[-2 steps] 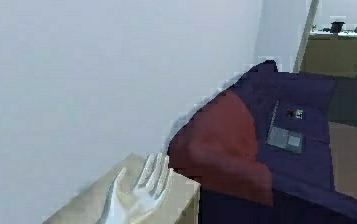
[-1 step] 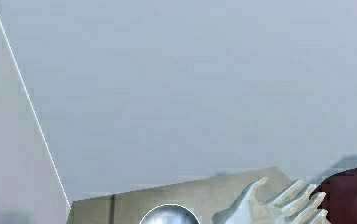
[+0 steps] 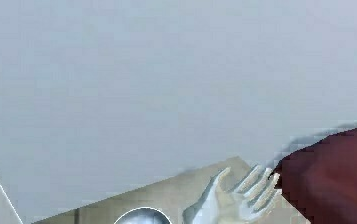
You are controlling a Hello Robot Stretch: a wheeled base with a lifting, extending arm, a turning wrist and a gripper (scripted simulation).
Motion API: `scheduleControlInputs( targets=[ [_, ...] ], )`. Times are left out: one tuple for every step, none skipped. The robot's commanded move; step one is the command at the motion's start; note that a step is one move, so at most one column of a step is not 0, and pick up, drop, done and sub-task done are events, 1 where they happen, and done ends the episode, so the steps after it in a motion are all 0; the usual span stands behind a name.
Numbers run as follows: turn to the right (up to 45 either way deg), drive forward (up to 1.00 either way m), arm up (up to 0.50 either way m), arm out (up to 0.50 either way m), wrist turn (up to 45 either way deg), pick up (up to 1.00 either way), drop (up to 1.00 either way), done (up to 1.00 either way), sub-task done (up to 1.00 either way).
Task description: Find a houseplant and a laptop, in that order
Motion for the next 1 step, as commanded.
scheduleControlInputs(
  targets=[
    [-12.0,0.00,0.00,0.00,0.0,0.00,0.00,0.00,0.00]
  ],
)
